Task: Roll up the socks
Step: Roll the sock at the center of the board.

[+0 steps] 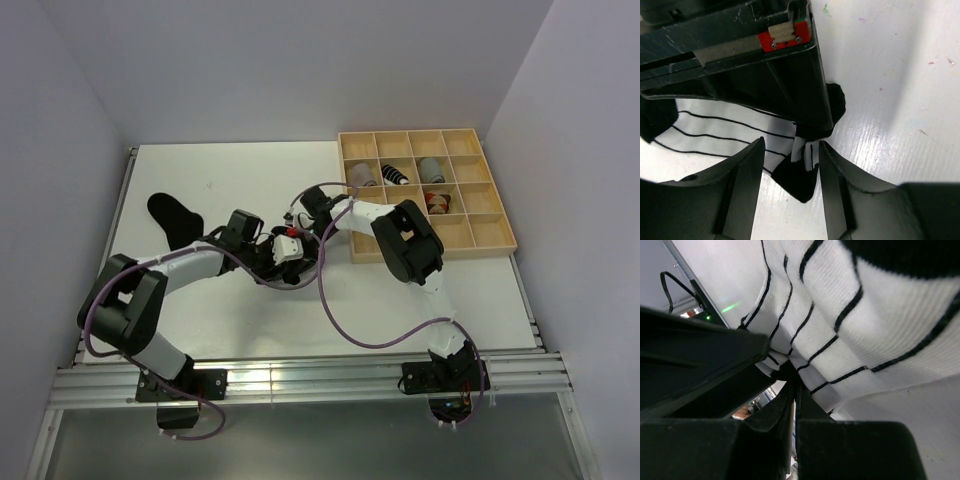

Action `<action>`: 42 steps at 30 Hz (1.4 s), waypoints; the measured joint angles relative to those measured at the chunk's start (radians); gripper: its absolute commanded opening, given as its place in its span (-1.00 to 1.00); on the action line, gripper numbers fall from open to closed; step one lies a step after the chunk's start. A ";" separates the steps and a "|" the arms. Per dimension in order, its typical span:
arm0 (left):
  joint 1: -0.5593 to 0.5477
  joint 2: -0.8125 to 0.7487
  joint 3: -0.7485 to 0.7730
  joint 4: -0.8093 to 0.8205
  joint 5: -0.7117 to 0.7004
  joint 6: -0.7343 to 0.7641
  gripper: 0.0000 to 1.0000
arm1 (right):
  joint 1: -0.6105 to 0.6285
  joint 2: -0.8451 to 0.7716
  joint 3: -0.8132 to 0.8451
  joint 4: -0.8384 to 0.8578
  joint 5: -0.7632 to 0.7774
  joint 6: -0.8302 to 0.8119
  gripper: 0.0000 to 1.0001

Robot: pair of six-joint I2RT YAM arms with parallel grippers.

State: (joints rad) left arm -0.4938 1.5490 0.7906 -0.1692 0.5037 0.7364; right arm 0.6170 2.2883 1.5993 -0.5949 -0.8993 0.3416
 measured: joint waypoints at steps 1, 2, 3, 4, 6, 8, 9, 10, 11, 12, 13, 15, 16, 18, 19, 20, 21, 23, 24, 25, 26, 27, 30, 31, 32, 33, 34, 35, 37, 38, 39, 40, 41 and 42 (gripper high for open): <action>0.002 0.012 0.004 0.000 0.002 -0.001 0.00 | 0.000 0.000 0.000 0.000 0.000 0.002 -0.99; 0.005 0.027 0.009 0.000 0.005 -0.002 -0.06 | 0.000 0.000 0.000 0.000 0.000 0.002 -0.99; 0.008 0.038 0.013 0.000 0.007 -0.007 -0.09 | 0.000 0.000 0.000 0.000 0.000 0.002 -0.99; 0.012 0.049 0.017 0.000 0.011 -0.011 -0.12 | 0.000 0.000 0.000 0.001 0.000 0.002 -1.00; 0.020 0.064 0.023 -0.002 0.023 -0.020 -0.23 | 0.000 0.000 -0.001 0.003 0.000 0.002 -0.99; 0.031 0.073 0.032 -0.006 0.039 -0.027 -0.40 | 0.000 0.000 -0.003 0.008 0.000 0.003 -0.99; 0.035 0.078 0.037 -0.013 0.049 -0.031 -0.48 | -0.001 0.000 -0.005 0.011 0.000 0.006 -0.99; 0.039 0.084 0.042 -0.021 0.060 -0.032 -0.54 | -0.002 0.000 -0.010 0.020 -0.001 0.008 -0.99; 0.042 0.091 0.047 -0.027 0.068 -0.036 -0.69 | -0.003 0.000 -0.014 0.027 -0.003 0.011 -0.99; 0.044 0.097 0.051 -0.034 0.076 -0.040 -0.77 | -0.003 -0.001 -0.019 0.034 -0.006 0.014 -0.98; 0.046 0.103 0.056 -0.040 0.084 -0.041 -0.84 | -0.004 -0.002 -0.026 0.043 -0.009 0.020 -0.95; 0.050 0.114 0.069 -0.059 0.097 -0.041 -0.99 | -0.005 -0.007 -0.042 0.063 -0.011 0.033 -0.91; 0.051 0.120 0.079 -0.070 0.102 -0.042 -0.99 | -0.005 -0.011 -0.049 0.073 -0.010 0.039 -0.85; 0.055 0.144 0.110 -0.110 0.112 -0.040 -0.99 | -0.005 -0.022 -0.064 0.093 0.001 0.050 -0.69; 0.059 0.159 0.134 -0.137 0.121 -0.039 -0.99 | -0.005 -0.031 -0.079 0.106 0.011 0.060 -0.58; 0.065 0.182 0.164 -0.170 0.138 -0.038 -0.99 | -0.005 -0.048 -0.097 0.125 0.026 0.069 -0.52; 0.071 0.200 0.186 -0.196 0.150 -0.036 -0.99 | -0.005 -0.069 -0.121 0.150 0.045 0.077 -0.44; 0.092 0.241 0.241 -0.261 0.183 -0.031 -0.99 | -0.004 -0.135 -0.195 0.208 0.103 0.100 -0.20; 0.107 0.267 0.269 -0.296 0.204 -0.029 -0.99 | -0.005 -0.177 -0.243 0.250 0.137 0.111 -0.15; 0.120 0.289 0.294 -0.328 0.221 -0.024 -0.99 | -0.005 -0.225 -0.299 0.299 0.180 0.119 -0.13; 0.133 0.309 0.318 -0.359 0.235 -0.021 -0.99 | -0.006 -0.272 -0.354 0.340 0.220 0.132 -0.13; 0.146 0.328 0.340 -0.392 0.246 -0.019 -0.99 | -0.007 -0.310 -0.396 0.373 0.252 0.143 -0.12; 0.174 0.366 0.384 -0.472 0.272 -0.015 -0.99 | -0.009 -0.435 -0.550 0.515 0.352 0.182 -0.12; 0.179 0.375 0.394 -0.491 0.278 -0.015 -0.99 | -0.008 -0.474 -0.599 0.561 0.383 0.190 -0.12; 0.183 0.387 0.408 -0.518 0.284 -0.015 -0.99 | -0.005 -0.513 -0.645 0.601 0.415 0.197 -0.12; 0.183 0.396 0.418 -0.537 0.286 -0.016 -0.99 | 0.001 -0.550 -0.685 0.640 0.453 0.200 -0.12; 0.184 0.406 0.430 -0.560 0.290 -0.016 -0.99 | 0.008 -0.579 -0.716 0.672 0.495 0.200 -0.12; 0.184 0.417 0.442 -0.583 0.296 -0.016 -0.99 | 0.022 -0.618 -0.751 0.703 0.544 0.195 -0.12; 0.184 0.450 0.473 -0.646 0.312 -0.017 -0.99 | 0.078 -0.681 -0.801 0.755 0.644 0.179 -0.12; 0.184 0.467 0.489 -0.676 0.322 -0.018 -0.99 | 0.124 -0.709 -0.819 0.781 0.710 0.159 -0.12; 0.185 0.484 0.504 -0.703 0.335 -0.020 -0.99 | 0.175 -0.734 -0.834 0.804 0.771 0.135 -0.11; 0.187 0.503 0.519 -0.737 0.344 -0.023 -0.99 | 0.220 -0.750 -0.845 0.829 0.821 0.115 -0.10; 0.188 0.517 0.529 -0.762 0.350 -0.024 -0.99 | 0.266 -0.764 -0.855 0.852 0.867 0.093 -0.09; 0.189 0.532 0.542 -0.789 0.357 -0.026 -0.99 | 0.314 -0.773 -0.861 0.872 0.904 0.063 -0.09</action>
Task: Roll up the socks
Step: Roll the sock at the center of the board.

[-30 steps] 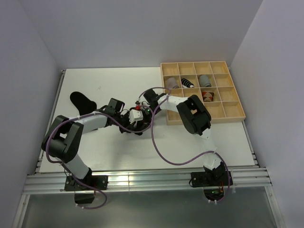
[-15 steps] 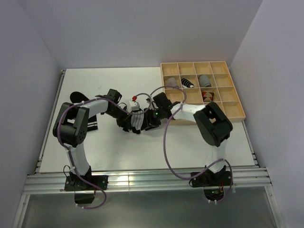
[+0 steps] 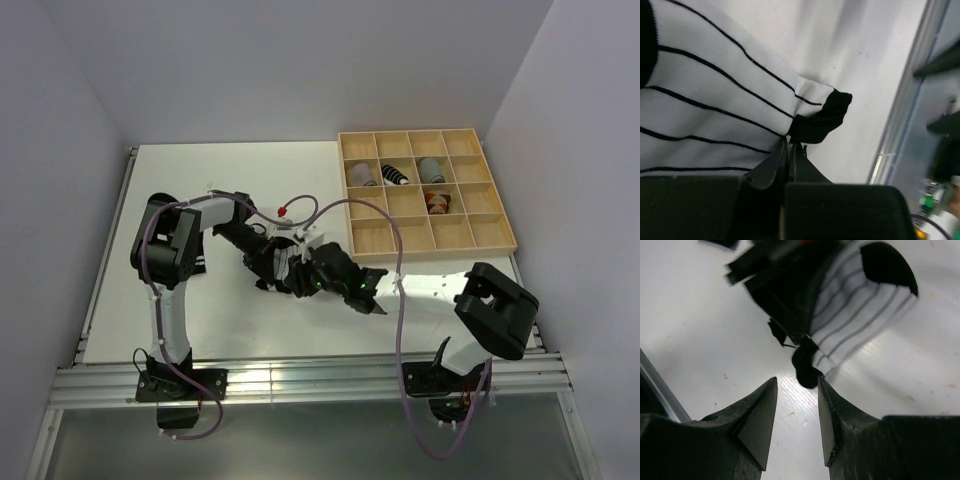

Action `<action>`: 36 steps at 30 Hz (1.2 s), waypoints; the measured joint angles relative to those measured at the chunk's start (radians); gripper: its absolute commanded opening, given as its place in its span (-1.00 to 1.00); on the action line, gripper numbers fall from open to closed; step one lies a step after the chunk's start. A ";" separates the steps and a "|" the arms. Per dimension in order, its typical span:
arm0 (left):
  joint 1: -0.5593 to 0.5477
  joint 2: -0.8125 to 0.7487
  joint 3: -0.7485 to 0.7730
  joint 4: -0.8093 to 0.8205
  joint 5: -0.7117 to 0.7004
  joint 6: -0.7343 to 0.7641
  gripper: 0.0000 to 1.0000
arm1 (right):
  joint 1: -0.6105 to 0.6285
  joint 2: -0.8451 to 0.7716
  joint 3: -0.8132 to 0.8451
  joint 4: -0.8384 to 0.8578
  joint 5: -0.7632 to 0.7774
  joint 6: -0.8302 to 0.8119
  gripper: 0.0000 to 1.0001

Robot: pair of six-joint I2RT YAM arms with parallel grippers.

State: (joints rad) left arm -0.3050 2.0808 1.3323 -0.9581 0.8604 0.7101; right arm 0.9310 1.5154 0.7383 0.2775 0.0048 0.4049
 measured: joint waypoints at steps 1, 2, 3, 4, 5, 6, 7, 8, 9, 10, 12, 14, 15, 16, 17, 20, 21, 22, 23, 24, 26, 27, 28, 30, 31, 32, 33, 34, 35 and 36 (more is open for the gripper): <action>0.001 0.015 0.011 -0.027 0.008 -0.001 -0.99 | 0.049 -0.002 -0.001 0.019 0.039 -0.036 -0.09; 0.002 0.030 0.022 -0.054 0.014 -0.001 -0.99 | 0.077 -0.001 -0.001 0.031 0.062 -0.059 -0.09; 0.003 0.045 0.032 -0.080 0.018 -0.002 -0.99 | 0.109 0.002 0.000 0.037 0.092 -0.095 -0.08; 0.005 0.060 0.043 -0.107 0.022 -0.005 -0.99 | 0.135 0.008 0.003 0.037 0.122 -0.127 -0.07; 0.005 0.072 0.050 -0.126 0.025 -0.006 -0.99 | 0.151 0.017 0.011 0.035 0.142 -0.152 -0.06; 0.005 0.085 0.060 -0.148 0.025 -0.011 -0.99 | 0.167 0.032 0.023 0.035 0.162 -0.180 -0.06; 0.006 0.095 0.066 -0.165 0.028 -0.018 -0.99 | 0.183 0.053 0.037 0.033 0.179 -0.208 -0.06; 0.006 0.104 0.069 -0.178 0.029 -0.021 -0.99 | 0.196 0.073 0.053 0.030 0.196 -0.232 -0.06; 0.006 0.110 0.071 -0.192 0.028 -0.027 -0.99 | 0.213 0.097 0.073 0.024 0.211 -0.258 -0.06; 0.007 0.113 0.072 -0.200 0.027 -0.031 -0.99 | 0.226 0.119 0.090 0.014 0.222 -0.281 -0.04; 0.007 0.121 0.075 -0.219 0.020 -0.034 -0.99 | 0.246 0.152 0.114 -0.002 0.237 -0.316 -0.03; 0.007 0.134 0.082 -0.241 0.018 -0.036 -0.99 | 0.261 0.175 0.130 -0.021 0.245 -0.349 -0.01; 0.007 0.143 0.087 -0.256 0.016 -0.036 -0.99 | 0.269 0.188 0.140 -0.034 0.248 -0.365 0.01; 0.007 0.148 0.090 -0.264 0.016 -0.037 -0.99 | 0.275 0.196 0.148 -0.045 0.251 -0.378 0.02; 0.007 0.155 0.093 -0.275 0.016 -0.037 -0.99 | 0.285 0.206 0.159 -0.058 0.254 -0.394 0.03; 0.007 0.163 0.096 -0.298 0.013 -0.036 -0.99 | 0.303 0.241 0.194 -0.077 0.264 -0.426 0.05; 0.007 0.166 0.099 -0.306 0.008 -0.034 -0.99 | 0.308 0.254 0.203 -0.080 0.266 -0.433 0.06; 0.007 0.169 0.104 -0.312 0.006 -0.032 -0.99 | 0.314 0.266 0.211 -0.085 0.269 -0.441 0.06; 0.007 0.174 0.109 -0.318 0.005 -0.030 -0.99 | 0.319 0.277 0.214 -0.087 0.271 -0.450 0.06; 0.007 0.176 0.112 -0.323 0.005 -0.029 -0.99 | 0.322 0.286 0.216 -0.092 0.274 -0.456 0.06; 0.007 0.176 0.114 -0.328 0.001 -0.021 -0.99 | 0.326 0.307 0.221 -0.097 0.282 -0.468 0.06; 0.007 0.176 0.116 -0.332 -0.003 -0.018 -0.99 | 0.328 0.320 0.225 -0.101 0.287 -0.475 0.03; 0.007 0.177 0.119 -0.335 -0.005 -0.015 -0.99 | 0.328 0.332 0.229 -0.102 0.295 -0.480 0.01; 0.007 0.180 0.125 -0.341 -0.010 -0.011 -0.99 | 0.328 0.347 0.233 -0.104 0.309 -0.486 -0.08; 0.007 0.183 0.127 -0.345 -0.010 -0.010 -0.98 | 0.328 0.350 0.239 -0.107 0.316 -0.490 -0.10; 0.007 0.186 0.129 -0.348 -0.010 -0.006 -0.96 | 0.328 0.354 0.243 -0.107 0.322 -0.492 -0.14; 0.007 0.188 0.130 -0.351 -0.009 -0.002 -0.95 | 0.328 0.360 0.247 -0.107 0.331 -0.493 -0.30; 0.007 0.188 0.130 -0.354 -0.009 0.004 -0.89 | 0.328 0.365 0.251 -0.108 0.338 -0.496 -0.53; 0.008 0.188 0.130 -0.357 -0.009 0.008 -0.84 | 0.327 0.373 0.256 -0.108 0.346 -0.501 -0.72; 0.008 0.188 0.130 -0.359 -0.010 0.012 -0.81 | 0.327 0.378 0.259 -0.107 0.351 -0.502 -0.78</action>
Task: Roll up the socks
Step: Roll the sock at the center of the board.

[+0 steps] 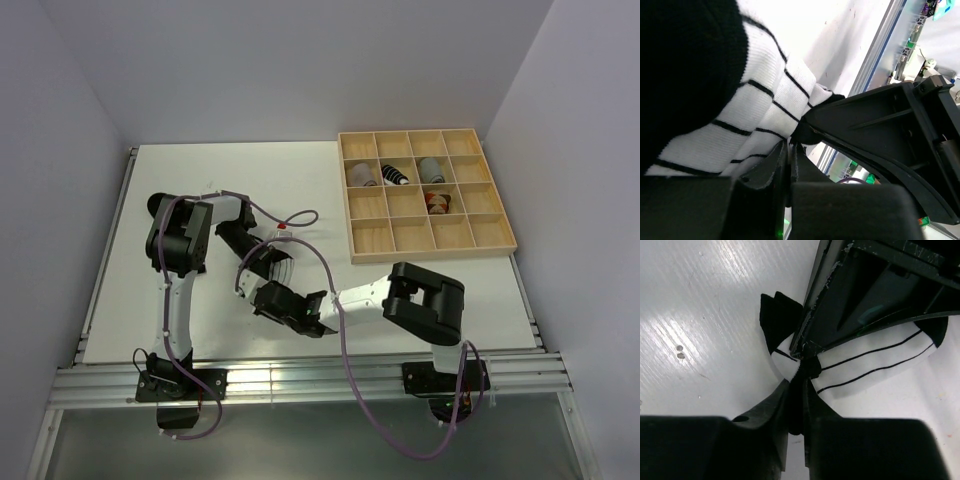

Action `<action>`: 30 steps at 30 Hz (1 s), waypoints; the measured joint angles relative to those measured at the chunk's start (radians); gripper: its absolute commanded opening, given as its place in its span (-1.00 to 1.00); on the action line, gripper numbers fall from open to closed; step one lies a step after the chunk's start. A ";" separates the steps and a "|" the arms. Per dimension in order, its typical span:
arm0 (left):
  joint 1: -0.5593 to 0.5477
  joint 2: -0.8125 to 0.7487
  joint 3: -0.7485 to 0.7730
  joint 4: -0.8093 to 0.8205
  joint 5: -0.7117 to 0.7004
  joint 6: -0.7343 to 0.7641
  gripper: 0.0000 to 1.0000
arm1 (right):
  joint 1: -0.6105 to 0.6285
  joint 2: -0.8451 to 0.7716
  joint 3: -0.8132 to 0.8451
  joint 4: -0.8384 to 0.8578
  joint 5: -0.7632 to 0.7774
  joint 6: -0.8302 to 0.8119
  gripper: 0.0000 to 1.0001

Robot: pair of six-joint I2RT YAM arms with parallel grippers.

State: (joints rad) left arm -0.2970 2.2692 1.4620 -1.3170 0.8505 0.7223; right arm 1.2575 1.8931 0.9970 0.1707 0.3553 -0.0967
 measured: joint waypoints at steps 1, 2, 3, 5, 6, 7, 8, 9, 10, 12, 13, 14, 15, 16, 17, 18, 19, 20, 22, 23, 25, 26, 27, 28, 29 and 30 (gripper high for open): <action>0.000 0.000 0.000 0.000 0.000 0.002 -0.74 | -0.001 0.001 0.001 0.000 0.000 0.004 -0.79; 0.000 0.000 0.000 0.000 -0.001 0.005 -0.67 | -0.002 0.001 0.003 -0.002 -0.005 0.005 -0.85; 0.001 0.000 0.000 0.000 -0.002 0.008 -0.63 | -0.005 0.001 0.005 -0.007 -0.013 0.007 -0.87; 0.001 -0.002 -0.002 0.004 -0.001 0.006 -0.56 | -0.019 0.000 0.015 -0.025 -0.042 0.019 -0.89; 0.001 -0.006 -0.004 0.011 -0.001 0.001 -0.53 | -0.031 -0.003 0.020 -0.037 -0.072 0.027 -0.88; 0.001 -0.017 -0.008 0.019 -0.002 -0.006 -0.51 | -0.048 -0.010 0.021 -0.048 -0.106 0.041 -0.89; 0.002 -0.030 -0.013 0.032 -0.001 -0.011 -0.49 | -0.068 -0.018 0.021 -0.060 -0.140 0.056 -0.89; 0.002 -0.046 -0.018 0.054 0.000 -0.015 -0.47 | -0.087 -0.026 0.021 -0.070 -0.173 0.069 -0.89; 0.003 -0.072 -0.021 0.085 -0.001 -0.030 -0.43 | -0.116 -0.034 0.021 -0.086 -0.219 0.086 -0.89; 0.006 -0.122 -0.022 0.154 0.002 -0.060 -0.42 | -0.176 -0.048 0.025 -0.124 -0.294 0.116 -0.90; 0.008 -0.150 -0.022 0.193 0.006 -0.077 -0.42 | -0.205 -0.050 0.030 -0.145 -0.338 0.129 -0.91; 0.012 -0.176 -0.022 0.225 0.010 -0.095 -0.42 | -0.227 -0.050 0.036 -0.160 -0.376 0.139 -0.91; 0.016 -0.201 -0.022 0.260 0.015 -0.117 -0.44 | -0.251 -0.050 0.043 -0.175 -0.413 0.151 -0.91; 0.021 -0.227 -0.023 0.294 0.018 -0.138 -0.46 | -0.271 -0.050 0.048 -0.187 -0.454 0.158 -0.91; 0.024 -0.247 -0.025 0.327 0.020 -0.161 -0.46 | -0.288 -0.050 0.051 -0.198 -0.495 0.166 -0.91; 0.028 -0.266 -0.033 0.365 0.021 -0.180 -0.46 | -0.302 -0.050 0.052 -0.207 -0.533 0.175 -0.91; 0.032 -0.288 -0.051 0.410 0.019 -0.200 -0.46 | -0.322 -0.050 0.055 -0.222 -0.579 0.185 -0.90; 0.035 -0.314 -0.079 0.459 0.014 -0.223 -0.45 | -0.337 -0.046 0.063 -0.239 -0.629 0.193 -0.89; 0.040 -0.364 -0.142 0.542 -0.003 -0.253 -0.41 | -0.369 -0.027 0.088 -0.274 -0.728 0.208 -0.88; 0.042 -0.396 -0.184 0.591 -0.025 -0.268 -0.39 | -0.389 -0.012 0.108 -0.296 -0.784 0.214 -0.88; 0.043 -0.469 -0.262 0.660 -0.065 -0.289 -0.33 | -0.428 0.031 0.156 -0.335 -0.885 0.224 -0.88; 0.045 -0.513 -0.306 0.711 -0.085 -0.296 -0.30 | -0.449 0.057 0.183 -0.355 -0.930 0.234 -0.87; 0.045 -0.559 -0.345 0.748 -0.103 -0.302 -0.26 | -0.467 0.080 0.204 -0.368 -0.970 0.242 -0.87; 0.045 -0.600 -0.380 0.790 -0.121 -0.303 -0.22 | -0.484 0.102 0.226 -0.382 -1.014 0.251 -0.87; 0.045 -0.653 -0.423 0.837 -0.142 -0.303 -0.15 | -0.503 0.129 0.249 -0.397 -1.059 0.261 -0.87; 0.046 -0.694 -0.454 0.866 -0.154 -0.303 -0.08 | -0.520 0.153 0.271 -0.410 -1.102 0.272 -0.87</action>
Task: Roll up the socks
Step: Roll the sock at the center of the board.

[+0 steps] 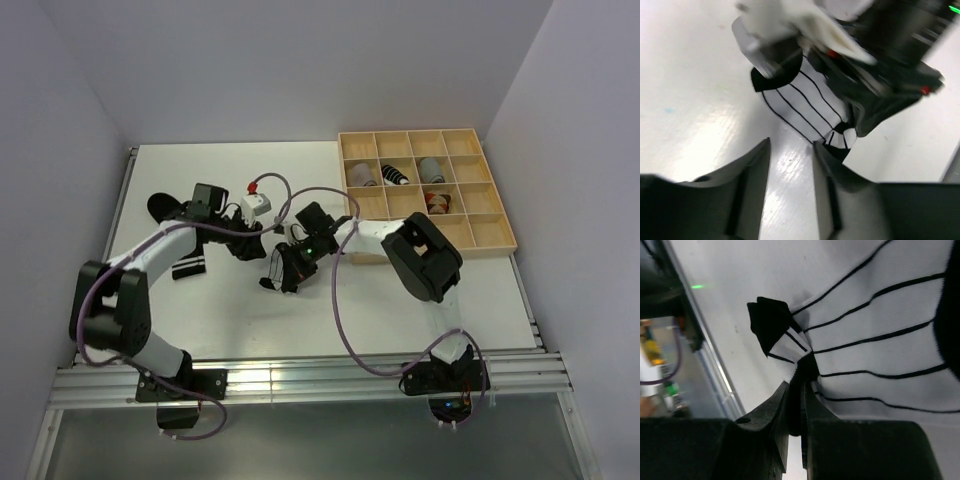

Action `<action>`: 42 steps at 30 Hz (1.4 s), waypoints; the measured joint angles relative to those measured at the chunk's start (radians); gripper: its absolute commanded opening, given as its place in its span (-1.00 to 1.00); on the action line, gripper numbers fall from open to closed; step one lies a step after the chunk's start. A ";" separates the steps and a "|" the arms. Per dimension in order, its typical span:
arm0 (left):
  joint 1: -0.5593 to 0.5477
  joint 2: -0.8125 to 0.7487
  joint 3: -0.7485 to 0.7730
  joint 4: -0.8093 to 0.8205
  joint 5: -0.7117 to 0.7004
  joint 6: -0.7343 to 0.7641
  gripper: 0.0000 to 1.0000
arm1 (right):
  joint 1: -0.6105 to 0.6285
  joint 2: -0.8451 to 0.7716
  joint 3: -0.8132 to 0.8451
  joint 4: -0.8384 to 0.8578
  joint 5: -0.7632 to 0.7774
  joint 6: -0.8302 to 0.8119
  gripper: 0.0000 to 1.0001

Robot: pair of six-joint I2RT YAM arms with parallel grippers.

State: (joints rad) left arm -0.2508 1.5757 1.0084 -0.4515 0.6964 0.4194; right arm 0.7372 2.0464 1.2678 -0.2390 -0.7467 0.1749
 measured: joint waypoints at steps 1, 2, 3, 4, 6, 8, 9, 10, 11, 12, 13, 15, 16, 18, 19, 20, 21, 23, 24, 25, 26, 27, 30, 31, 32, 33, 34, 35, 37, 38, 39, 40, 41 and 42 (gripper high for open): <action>0.000 -0.054 -0.042 0.047 -0.020 0.005 0.00 | -0.013 0.022 0.020 -0.013 -0.034 0.010 -0.87; 0.000 -0.092 -0.071 0.071 -0.031 0.011 0.03 | -0.025 0.045 0.040 -0.027 -0.070 0.019 -0.87; -0.001 -0.134 -0.101 0.100 -0.048 0.021 0.04 | -0.038 0.068 0.061 -0.046 -0.100 0.027 -0.88; -0.005 -0.164 -0.122 0.118 -0.061 0.036 0.05 | -0.046 0.089 0.082 -0.063 -0.129 0.035 -0.90; -0.023 -0.199 -0.156 0.154 -0.096 0.072 0.05 | -0.060 0.124 0.121 -0.100 -0.169 0.047 -0.92; -0.062 -0.225 -0.200 0.192 -0.140 0.119 0.08 | -0.067 0.151 0.153 -0.131 -0.194 0.057 -0.92; -0.084 -0.235 -0.224 0.212 -0.157 0.135 0.11 | -0.069 0.161 0.166 -0.143 -0.204 0.063 -0.92; -0.112 -0.251 -0.258 0.233 -0.179 0.158 0.16 | -0.073 0.172 0.179 -0.157 -0.214 0.068 -0.91; -0.135 -0.266 -0.286 0.245 -0.196 0.177 0.17 | -0.077 0.180 0.190 -0.171 -0.220 0.070 -0.90; -0.161 -0.283 -0.315 0.255 -0.211 0.199 0.18 | -0.079 0.185 0.196 -0.179 -0.223 0.071 -0.90; -0.181 -0.294 -0.333 0.261 -0.220 0.216 0.18 | -0.081 0.189 0.202 -0.190 -0.225 0.072 -0.90; -0.219 -0.306 -0.354 0.269 -0.233 0.249 0.18 | -0.082 0.195 0.213 -0.208 -0.227 0.071 -0.90; -0.234 -0.306 -0.356 0.270 -0.236 0.263 0.18 | -0.083 0.200 0.220 -0.217 -0.228 0.071 -0.90; -0.251 -0.303 -0.356 0.277 -0.243 0.285 0.19 | -0.085 0.207 0.227 -0.227 -0.235 0.071 -0.90; -0.258 -0.301 -0.356 0.280 -0.245 0.298 0.19 | -0.087 0.211 0.231 -0.233 -0.238 0.071 -0.90; -0.265 -0.297 -0.356 0.283 -0.249 0.305 0.18 | -0.087 0.213 0.234 -0.236 -0.241 0.071 -0.90; -0.272 -0.290 -0.357 0.290 -0.252 0.315 0.18 | -0.089 0.217 0.239 -0.243 -0.244 0.070 -0.90; -0.285 -0.274 -0.360 0.307 -0.261 0.327 0.17 | -0.090 0.222 0.245 -0.252 -0.248 0.069 -0.90; -0.291 -0.265 -0.364 0.317 -0.266 0.332 0.15 | -0.091 0.224 0.246 -0.255 -0.250 0.068 -0.90; -0.296 -0.251 -0.366 0.321 -0.269 0.338 0.14 | -0.091 0.226 0.248 -0.257 -0.252 0.068 -0.90; -0.298 -0.240 -0.366 0.325 -0.270 0.340 0.13 | -0.092 0.228 0.250 -0.259 -0.254 0.067 -0.90; -0.299 -0.225 -0.366 0.329 -0.272 0.345 0.13 | -0.092 0.229 0.251 -0.260 -0.256 0.067 -0.90; -0.301 -0.191 -0.366 0.335 -0.272 0.347 0.13 | -0.093 0.229 0.251 -0.263 -0.256 0.065 -0.90; -0.301 -0.183 -0.366 0.335 -0.272 0.347 0.12 | -0.093 0.229 0.251 -0.264 -0.256 0.063 -0.90; -0.300 -0.176 -0.365 0.335 -0.271 0.347 0.11 | -0.094 0.229 0.251 -0.264 -0.257 0.063 -0.90; -0.301 -0.167 -0.364 0.334 -0.270 0.347 0.08 | -0.094 0.229 0.251 -0.266 -0.257 0.063 -0.90; -0.301 -0.157 -0.360 0.334 -0.268 0.347 0.05 | -0.095 0.229 0.251 -0.267 -0.257 0.062 -0.90; -0.301 -0.142 -0.355 0.334 -0.267 0.346 0.05 | -0.095 0.229 0.251 -0.269 -0.257 0.060 -0.90; -0.300 -0.118 -0.342 0.328 -0.262 0.342 -0.04 | -0.096 0.229 0.251 -0.270 -0.257 0.059 -0.90; -0.300 -0.103 -0.333 0.326 -0.256 0.338 -0.08 | -0.096 0.229 0.251 -0.270 -0.256 0.059 -0.90; -0.299 -0.090 -0.324 0.321 -0.247 0.333 -0.21 | -0.096 0.229 0.251 -0.270 -0.256 0.059 -0.90; -0.294 -0.072 -0.310 0.305 -0.235 0.319 -0.28 | -0.097 0.229 0.250 -0.270 -0.256 0.059 -0.90; -0.288 -0.055 -0.294 0.287 -0.217 0.311 -0.36 | -0.097 0.229 0.249 -0.270 -0.256 0.059 -0.89; -0.283 -0.041 -0.281 0.275 -0.204 0.301 -0.56 | -0.099 0.229 0.246 -0.267 -0.255 0.060 -0.89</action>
State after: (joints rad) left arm -0.5335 1.5345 0.7273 -0.1764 0.4923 0.7200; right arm 0.6380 2.2749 1.5143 -0.5064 -1.0019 0.2352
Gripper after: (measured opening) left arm 0.364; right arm 0.143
